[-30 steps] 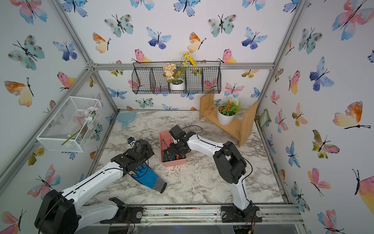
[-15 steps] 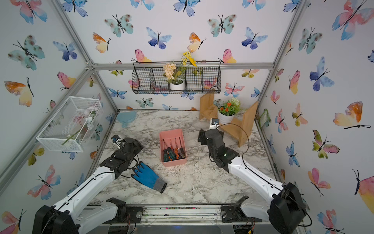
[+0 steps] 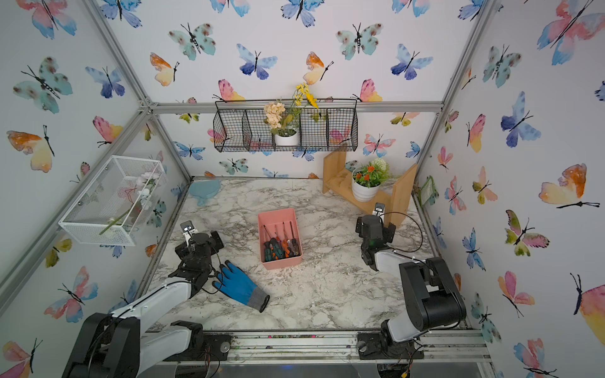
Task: Put the screwdriver on the desktop into the storage box
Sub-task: Reset both arms
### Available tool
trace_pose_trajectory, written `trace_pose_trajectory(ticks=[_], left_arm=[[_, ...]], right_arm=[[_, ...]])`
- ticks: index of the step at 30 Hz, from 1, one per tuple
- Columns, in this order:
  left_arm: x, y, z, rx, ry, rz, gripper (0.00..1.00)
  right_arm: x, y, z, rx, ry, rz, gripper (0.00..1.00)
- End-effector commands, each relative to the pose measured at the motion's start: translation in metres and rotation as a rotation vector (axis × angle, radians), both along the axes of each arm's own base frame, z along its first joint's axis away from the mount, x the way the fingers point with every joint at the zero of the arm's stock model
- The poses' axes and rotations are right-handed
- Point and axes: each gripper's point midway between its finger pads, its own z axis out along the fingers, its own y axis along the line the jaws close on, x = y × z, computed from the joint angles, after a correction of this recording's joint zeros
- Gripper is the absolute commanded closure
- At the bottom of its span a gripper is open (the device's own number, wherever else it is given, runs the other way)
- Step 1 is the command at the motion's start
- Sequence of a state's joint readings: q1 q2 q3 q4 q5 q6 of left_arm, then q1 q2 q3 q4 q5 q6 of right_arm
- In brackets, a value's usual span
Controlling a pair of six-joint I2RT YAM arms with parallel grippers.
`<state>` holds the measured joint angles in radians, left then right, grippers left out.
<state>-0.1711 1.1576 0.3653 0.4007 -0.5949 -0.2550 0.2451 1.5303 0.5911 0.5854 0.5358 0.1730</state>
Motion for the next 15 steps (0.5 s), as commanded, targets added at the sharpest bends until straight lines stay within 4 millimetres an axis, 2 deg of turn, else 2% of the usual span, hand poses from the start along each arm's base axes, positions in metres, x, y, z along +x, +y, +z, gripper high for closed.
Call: trace_pose_trajectory(ticks=[1,3,6,12,15], left_arm=[[0.007,0.007,0.01,0.074,-0.101,0.005,0.01],[0.005,0.007,0.007,0.088,-0.124,-0.008,0.01],[0.005,0.0,0.014,0.079,-0.169,-0.056,0.01],[0.003,-0.002,0.018,0.077,-0.248,-0.077,0.01],[0.001,-0.006,0.016,0.082,-0.268,-0.103,0.01]], right_arm=[[0.002,0.003,0.022,-0.033,-0.083,0.051,0.02],[-0.004,0.002,0.026,-0.035,-0.119,0.06,0.02],[-0.01,-0.004,0.019,-0.04,-0.057,0.026,0.02],[-0.018,-0.01,-0.018,-0.049,0.003,-0.003,0.02],[-0.026,-0.008,-0.009,-0.072,-0.06,0.038,0.02]])
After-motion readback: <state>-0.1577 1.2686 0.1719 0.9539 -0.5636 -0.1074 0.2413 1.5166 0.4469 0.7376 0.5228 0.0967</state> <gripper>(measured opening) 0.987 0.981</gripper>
